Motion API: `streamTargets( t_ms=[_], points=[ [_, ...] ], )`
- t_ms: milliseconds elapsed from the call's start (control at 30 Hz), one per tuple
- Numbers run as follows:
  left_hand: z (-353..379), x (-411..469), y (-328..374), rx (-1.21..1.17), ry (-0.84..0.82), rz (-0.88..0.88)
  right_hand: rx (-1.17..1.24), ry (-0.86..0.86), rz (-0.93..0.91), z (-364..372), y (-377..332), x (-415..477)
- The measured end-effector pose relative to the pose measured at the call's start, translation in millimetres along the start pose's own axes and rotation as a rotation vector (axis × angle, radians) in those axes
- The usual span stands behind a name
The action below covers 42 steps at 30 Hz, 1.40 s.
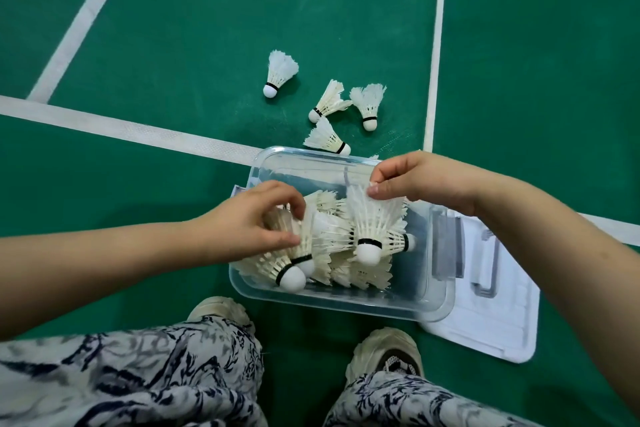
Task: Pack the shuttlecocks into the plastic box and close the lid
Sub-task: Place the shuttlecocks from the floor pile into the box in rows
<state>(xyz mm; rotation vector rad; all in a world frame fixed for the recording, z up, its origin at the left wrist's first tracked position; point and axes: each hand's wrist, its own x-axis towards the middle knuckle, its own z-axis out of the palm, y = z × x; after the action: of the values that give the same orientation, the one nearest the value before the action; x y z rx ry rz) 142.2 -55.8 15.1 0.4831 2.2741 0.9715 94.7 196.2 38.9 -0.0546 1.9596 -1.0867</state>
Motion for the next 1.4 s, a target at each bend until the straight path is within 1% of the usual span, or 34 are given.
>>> streamTargets(
  t_ms=[100, 167, 233, 300, 367, 467, 700, 867, 967, 1100, 1167, 1267, 1400],
  points=[
    [-3.8, 1.8, -3.8, -0.144, 0.117, -0.045, 0.103, 0.105, 0.078, 6.9, 2.8, 2.5],
    [-5.9, 3.3, -5.0, -0.250, 0.166, -0.064, 0.238, 0.206, 0.117, 13.0, 6.1, 7.3],
    [-8.5, 4.6, -6.5, -0.336, 0.213, -0.082, 0.384, 0.265, 0.156, 21.5, 9.2, 11.5],
    [-12.5, 6.0, -6.7, -0.401, 0.281, -0.083, 0.488, 0.265, 0.196, 33.1, 11.1, 15.5],
    [-16.5, 6.7, -5.4, -0.438, 0.333, -0.074, 0.510, 0.237, 0.187, 45.7, 11.9, 22.1],
    [-18.7, 6.4, -3.0, -0.452, 0.362, -0.064, 0.408, 0.237, 0.095, 57.5, 8.2, 36.6],
    [-19.8, 4.9, -8.6, -0.456, 0.368, -0.078, 0.066, 0.351, -0.035, 65.2, -12.3, 62.3],
    [-22.9, 5.4, -13.3, -0.472, 0.386, -0.079, 0.012, 0.416, -0.146, 71.3, -5.6, 61.8],
    [-22.9, 4.2, -13.7, -0.490, 0.370, -0.078, -0.051, 0.408, -0.128, 74.7, 0.0, 60.9],
    [-22.6, 2.3, -13.6, -0.499, 0.366, -0.078, 0.121, 0.317, -0.098, 76.0, 3.7, 59.5],
    [-22.8, 1.0, -14.3, -0.503, 0.374, -0.082, 0.154, 0.262, -0.066, 81.4, 8.6, 58.9],
    [-22.4, -1.1, -13.9, -0.512, 0.376, -0.093, 0.031, 0.233, 0.009, 91.2, 14.2, 61.5],
    [-22.1, -3.1, -10.6, -0.533, 0.346, -0.079, -0.192, 0.231, -0.033, 92.1, 12.2, 70.0]
  ],
)
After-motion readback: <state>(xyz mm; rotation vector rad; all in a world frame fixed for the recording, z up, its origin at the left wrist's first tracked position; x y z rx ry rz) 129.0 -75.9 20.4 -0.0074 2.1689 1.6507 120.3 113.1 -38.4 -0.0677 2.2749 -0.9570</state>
